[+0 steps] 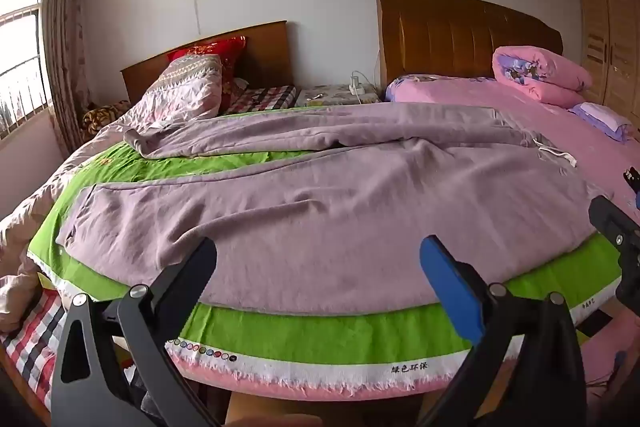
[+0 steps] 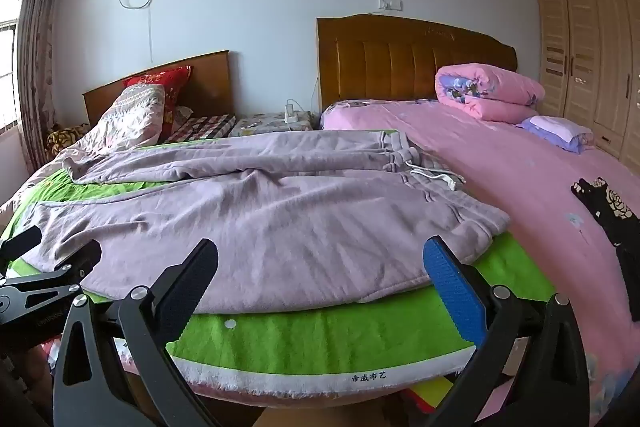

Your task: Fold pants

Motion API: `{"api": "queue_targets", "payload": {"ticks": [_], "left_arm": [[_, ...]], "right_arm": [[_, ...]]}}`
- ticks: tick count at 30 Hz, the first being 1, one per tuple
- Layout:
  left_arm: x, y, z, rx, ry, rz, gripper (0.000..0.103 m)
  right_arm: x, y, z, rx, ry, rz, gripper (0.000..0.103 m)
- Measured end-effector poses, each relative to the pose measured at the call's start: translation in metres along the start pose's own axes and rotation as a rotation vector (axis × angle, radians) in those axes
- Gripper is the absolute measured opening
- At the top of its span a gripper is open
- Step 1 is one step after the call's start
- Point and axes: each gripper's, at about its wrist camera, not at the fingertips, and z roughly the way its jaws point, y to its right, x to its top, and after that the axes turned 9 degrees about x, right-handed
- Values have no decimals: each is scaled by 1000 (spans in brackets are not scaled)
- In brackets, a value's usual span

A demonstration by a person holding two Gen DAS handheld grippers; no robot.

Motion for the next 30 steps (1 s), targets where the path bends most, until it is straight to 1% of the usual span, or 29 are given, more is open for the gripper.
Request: {"api": "queue_targets", "payload": {"ticks": [1,2,4,30], "left_arm": [[0,0,-1,1,3,-1,102],[0,-2,1,-10,-16,-10,102],[1,-2,1,-14,-20,-7,102],[-9,-2,5,-8,-35,9,102]], "right_arm": [[0,0,0,0,-1,-2,99],[0,0,0,0,-2,-3,99],[1,-1,0,1,-2,-6,99],[-3,0,3,15,-14,4,99]]}}
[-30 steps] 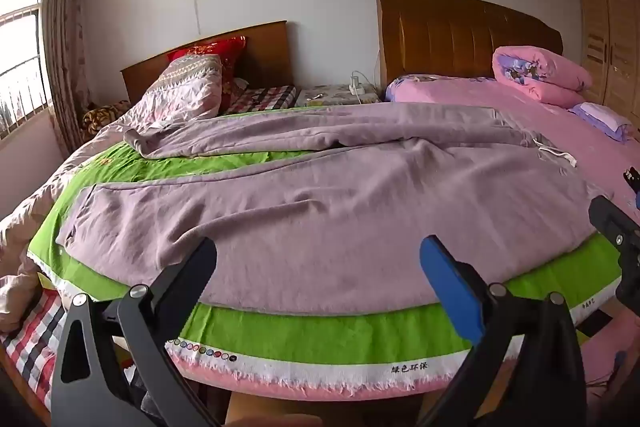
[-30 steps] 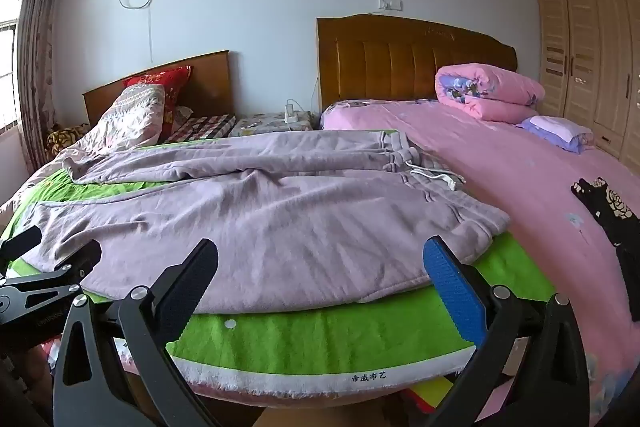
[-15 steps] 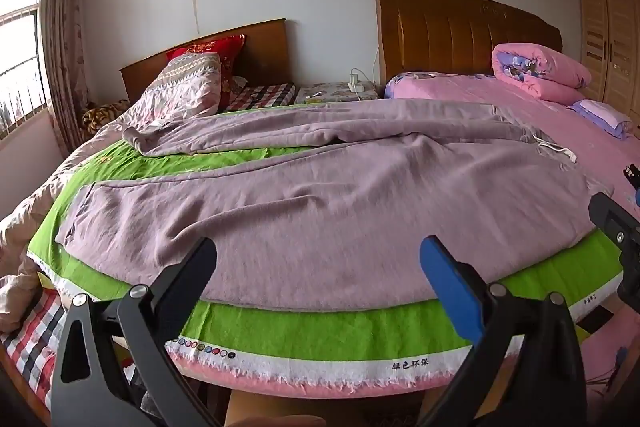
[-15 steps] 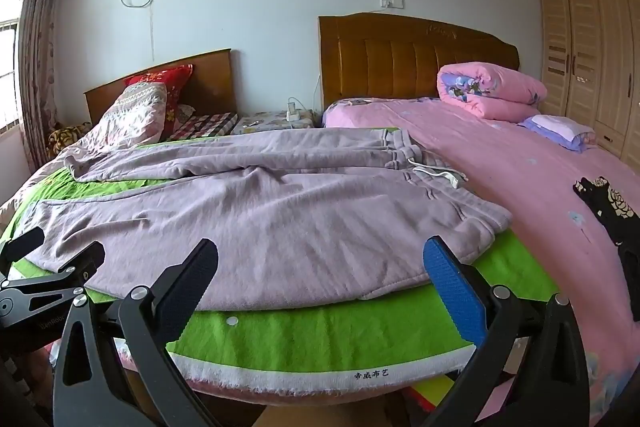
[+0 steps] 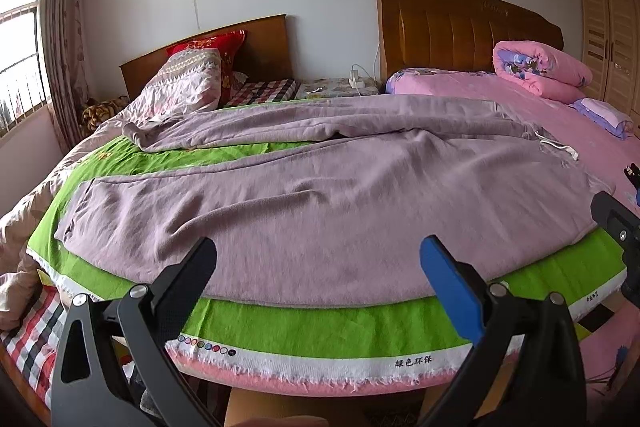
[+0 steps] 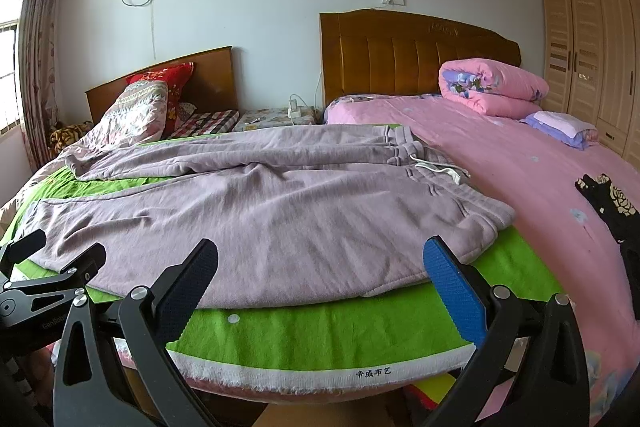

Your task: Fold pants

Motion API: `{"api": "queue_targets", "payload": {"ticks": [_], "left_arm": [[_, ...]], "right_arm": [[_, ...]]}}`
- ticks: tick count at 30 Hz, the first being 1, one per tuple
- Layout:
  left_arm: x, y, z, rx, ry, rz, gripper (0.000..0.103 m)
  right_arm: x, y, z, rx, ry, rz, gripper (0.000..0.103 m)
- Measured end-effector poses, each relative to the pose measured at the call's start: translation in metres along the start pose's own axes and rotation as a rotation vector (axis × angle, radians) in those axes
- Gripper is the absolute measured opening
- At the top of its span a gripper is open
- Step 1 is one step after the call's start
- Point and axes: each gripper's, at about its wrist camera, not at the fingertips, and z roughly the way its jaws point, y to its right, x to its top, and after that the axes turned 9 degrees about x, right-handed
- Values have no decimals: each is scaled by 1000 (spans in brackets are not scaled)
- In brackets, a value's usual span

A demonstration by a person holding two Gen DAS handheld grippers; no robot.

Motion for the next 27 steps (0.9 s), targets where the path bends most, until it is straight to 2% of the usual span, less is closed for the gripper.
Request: {"api": "queue_targets", "payload": {"ticks": [27], "left_arm": [[-6,0,3,-2,-11,0,102]], "right_arm": [[-5,0,2,3,-9,5,99]]}}
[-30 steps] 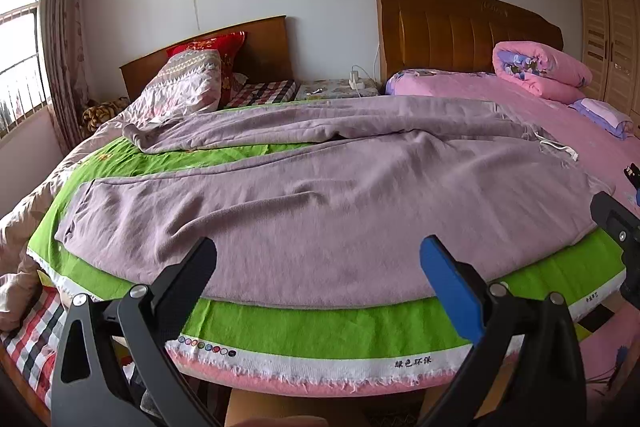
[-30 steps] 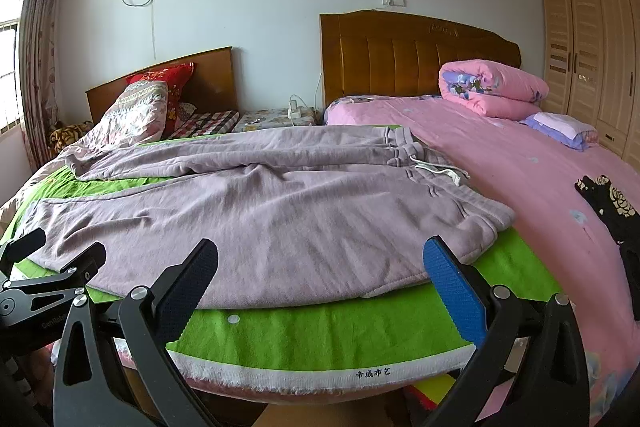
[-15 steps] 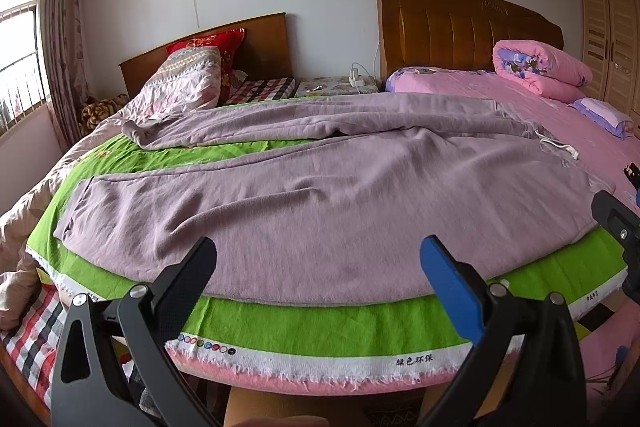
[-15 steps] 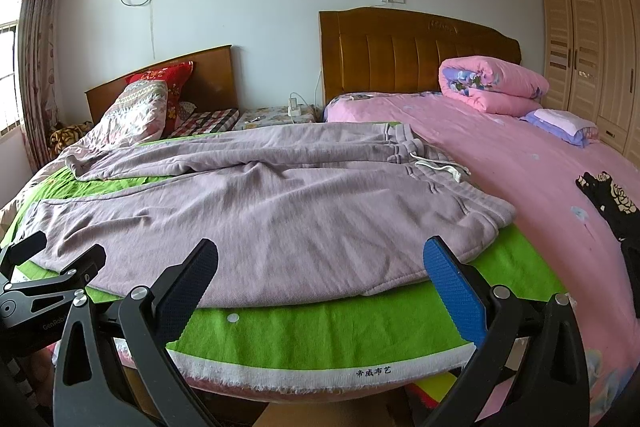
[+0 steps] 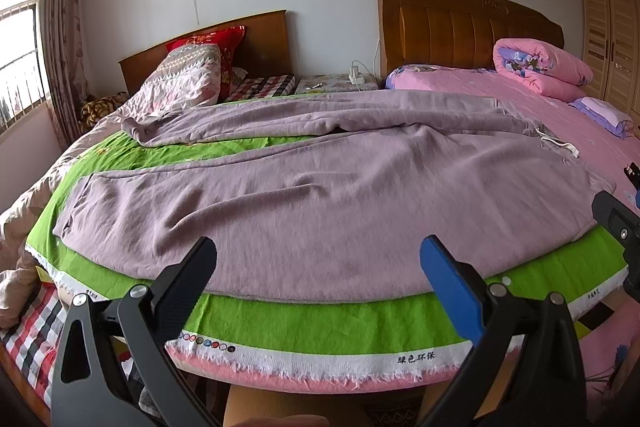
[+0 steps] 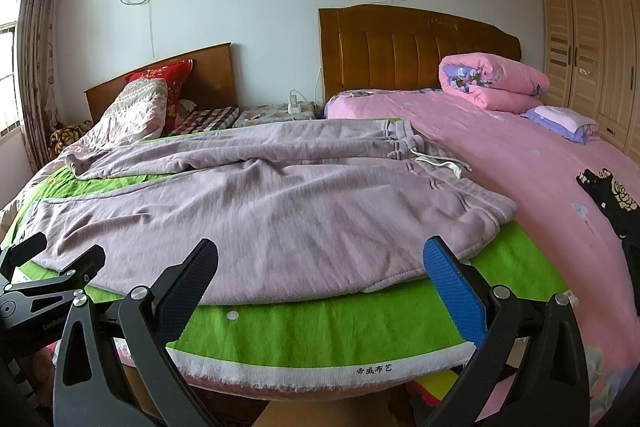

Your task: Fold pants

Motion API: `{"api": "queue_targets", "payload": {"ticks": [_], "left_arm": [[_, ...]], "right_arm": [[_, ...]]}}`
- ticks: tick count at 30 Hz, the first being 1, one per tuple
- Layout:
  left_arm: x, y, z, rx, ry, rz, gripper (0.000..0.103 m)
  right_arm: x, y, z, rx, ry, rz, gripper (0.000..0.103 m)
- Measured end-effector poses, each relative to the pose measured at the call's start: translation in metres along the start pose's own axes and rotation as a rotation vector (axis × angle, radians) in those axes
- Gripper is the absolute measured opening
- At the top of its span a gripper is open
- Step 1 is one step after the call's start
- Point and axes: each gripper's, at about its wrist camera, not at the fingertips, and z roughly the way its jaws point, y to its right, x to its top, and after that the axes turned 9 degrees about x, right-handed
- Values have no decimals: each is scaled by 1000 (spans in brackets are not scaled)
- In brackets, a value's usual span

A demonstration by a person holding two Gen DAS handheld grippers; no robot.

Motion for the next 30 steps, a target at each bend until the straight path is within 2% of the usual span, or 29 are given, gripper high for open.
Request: {"api": "queue_targets", "payload": {"ticks": [30], "left_arm": [[-7,-1,1,0,-15,3,102]], "right_arm": [[-2,2,2,3,-21,11,99]]}}
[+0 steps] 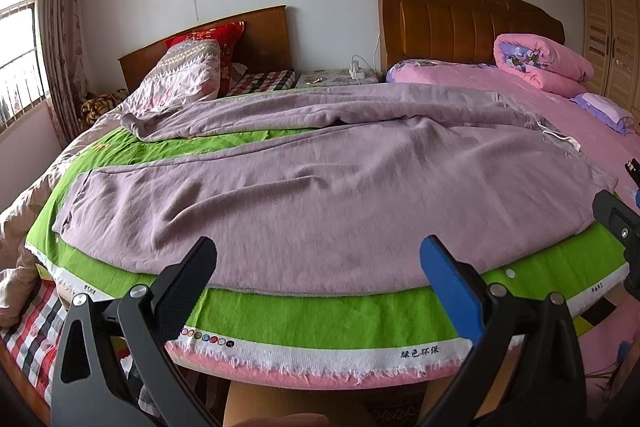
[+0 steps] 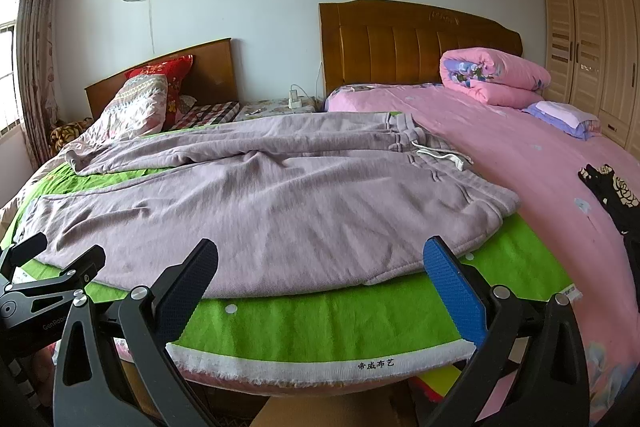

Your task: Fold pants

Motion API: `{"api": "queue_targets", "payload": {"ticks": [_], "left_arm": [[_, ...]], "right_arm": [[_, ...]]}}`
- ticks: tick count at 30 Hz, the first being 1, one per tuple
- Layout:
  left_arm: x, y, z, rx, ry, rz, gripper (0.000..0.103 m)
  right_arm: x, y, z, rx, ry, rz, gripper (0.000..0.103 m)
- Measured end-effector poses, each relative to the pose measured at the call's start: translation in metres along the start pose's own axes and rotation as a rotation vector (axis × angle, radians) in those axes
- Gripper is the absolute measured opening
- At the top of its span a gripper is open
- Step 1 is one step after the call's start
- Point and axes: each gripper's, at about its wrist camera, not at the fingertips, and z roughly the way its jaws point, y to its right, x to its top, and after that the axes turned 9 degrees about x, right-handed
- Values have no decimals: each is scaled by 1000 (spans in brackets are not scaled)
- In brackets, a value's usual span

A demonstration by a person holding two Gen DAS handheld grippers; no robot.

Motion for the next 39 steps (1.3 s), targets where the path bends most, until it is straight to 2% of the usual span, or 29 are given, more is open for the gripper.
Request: {"api": "queue_targets", "payload": {"ticks": [17,21,25,28,29,31,32,33,35,36,38,39], "left_arm": [[3,-1,16,8,-56,26,102],[8,1,30,7,-85,63,102],[26,5,45,-32,-113,131,102],[56,11,54,-87,-73,253,102],[71,14,59,-76,-45,305,102],[101,11,68,-51,11,324,102],[120,6,74,-46,31,306,102],[145,0,83,-54,42,268,102],[188,-14,107,-118,3,163,102],[211,-18,129,-191,-47,105,102],[242,-18,169,-310,-120,60,102],[258,-15,196,-325,-132,32,102]], "right_arm": [[-3,15,17,-35,-49,15,99],[7,26,37,-17,-113,27,99],[31,41,68,11,-195,7,99],[72,63,89,55,-202,-16,99],[92,72,90,64,-164,-21,99],[133,89,84,70,-47,-24,99],[150,95,80,76,15,-19,99],[176,107,73,106,121,-4,99],[206,125,73,174,252,32,99],[221,136,87,193,273,50,99],[242,146,129,191,171,17,99],[251,152,160,212,95,-22,99]]}}
